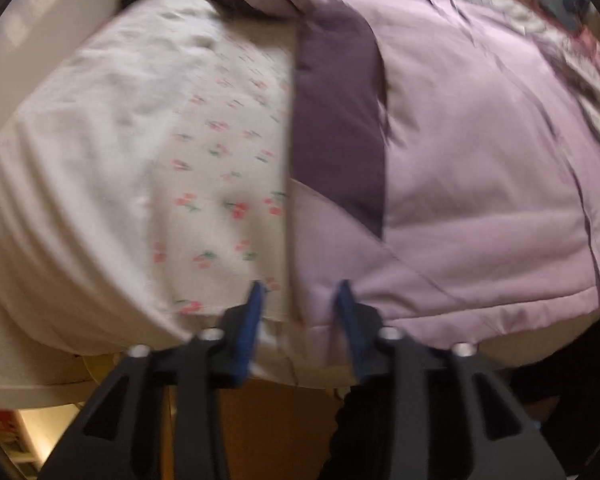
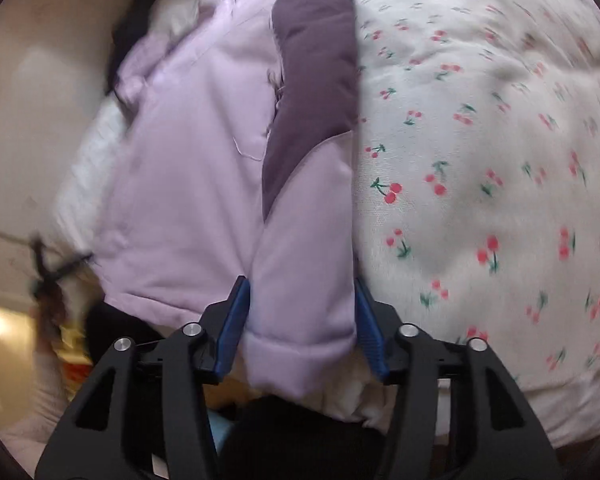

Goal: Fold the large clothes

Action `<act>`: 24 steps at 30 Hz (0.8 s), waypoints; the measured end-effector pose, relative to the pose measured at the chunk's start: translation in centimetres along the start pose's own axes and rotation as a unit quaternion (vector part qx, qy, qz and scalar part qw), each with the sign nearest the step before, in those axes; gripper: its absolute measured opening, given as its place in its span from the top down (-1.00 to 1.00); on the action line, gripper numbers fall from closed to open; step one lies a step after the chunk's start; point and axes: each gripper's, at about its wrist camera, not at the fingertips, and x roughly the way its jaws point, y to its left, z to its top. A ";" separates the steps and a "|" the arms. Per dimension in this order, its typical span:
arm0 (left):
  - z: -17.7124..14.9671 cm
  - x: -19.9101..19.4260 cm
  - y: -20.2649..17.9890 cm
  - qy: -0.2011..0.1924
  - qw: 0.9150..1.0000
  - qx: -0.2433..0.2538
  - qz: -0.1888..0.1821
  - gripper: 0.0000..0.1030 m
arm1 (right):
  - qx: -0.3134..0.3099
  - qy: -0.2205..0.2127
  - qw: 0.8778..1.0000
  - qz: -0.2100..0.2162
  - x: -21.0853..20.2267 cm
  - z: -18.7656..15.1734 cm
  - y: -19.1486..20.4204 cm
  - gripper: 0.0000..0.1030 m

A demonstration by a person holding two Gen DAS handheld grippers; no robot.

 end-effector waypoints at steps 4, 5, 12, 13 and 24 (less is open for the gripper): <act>1.7 -4.2 1.0 -0.081 0.996 -0.017 0.019 -0.43 | -0.043 -0.099 0.993 -0.049 -4.8 3.0 4.9 -0.20; 2.9 -5.2 0.8 -0.107 0.994 -0.024 0.014 -0.54 | -0.056 -0.116 0.991 -0.043 -5.2 3.7 6.3 -0.27; 11.6 -3.2 -4.2 -0.197 0.974 -0.079 -0.082 -0.72 | -0.141 -0.118 0.983 0.012 4.3 8.7 14.6 -0.71; 12.8 -0.9 -5.1 -0.184 0.975 -0.091 -0.090 -0.72 | -0.123 -0.080 0.989 -0.001 7.5 9.0 13.8 -0.71; 19.5 1.9 -5.3 -0.179 0.973 -0.131 -0.055 -0.81 | -0.131 -0.093 0.984 0.072 8.8 14.8 18.6 -0.70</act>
